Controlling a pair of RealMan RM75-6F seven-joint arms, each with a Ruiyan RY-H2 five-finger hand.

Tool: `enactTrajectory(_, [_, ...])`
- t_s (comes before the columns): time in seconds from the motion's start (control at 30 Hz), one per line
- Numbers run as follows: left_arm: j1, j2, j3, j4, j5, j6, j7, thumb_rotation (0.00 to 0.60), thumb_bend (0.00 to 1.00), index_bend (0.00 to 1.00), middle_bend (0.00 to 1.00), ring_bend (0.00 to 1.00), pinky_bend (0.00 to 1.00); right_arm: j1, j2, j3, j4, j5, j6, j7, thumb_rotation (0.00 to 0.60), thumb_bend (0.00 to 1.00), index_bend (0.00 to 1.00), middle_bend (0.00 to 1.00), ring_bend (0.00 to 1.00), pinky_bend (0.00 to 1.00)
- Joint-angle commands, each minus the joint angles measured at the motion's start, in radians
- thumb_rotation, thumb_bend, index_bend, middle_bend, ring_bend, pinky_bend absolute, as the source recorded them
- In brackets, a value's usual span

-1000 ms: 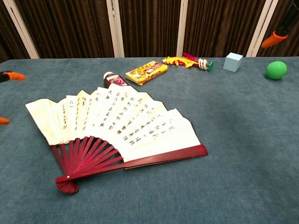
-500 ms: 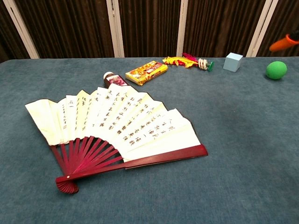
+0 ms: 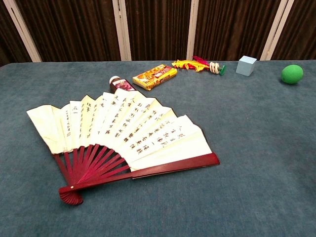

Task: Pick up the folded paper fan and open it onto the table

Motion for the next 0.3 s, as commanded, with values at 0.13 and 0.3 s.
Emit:
enactTrajectory(0.13, [0.019,0.004,0.009,0.018,0.039,0.006,0.008,0.6,0.09,0.0,0.0,0.0,0.0,-0.087,-0.05,0.015,0.117,0.031,0.07,-0.041,0.6,0.15,0.02,0.05,0.08,0.01])
enactTrajectory(0.3, [0.037,0.002,0.019,0.02,0.089,0.023,0.015,0.6,0.09,0.0,0.0,0.0,0.0,-0.115,-0.062,0.065,0.173,0.084,0.088,-0.036,0.6,0.15,0.02,0.05,0.08,0.01])
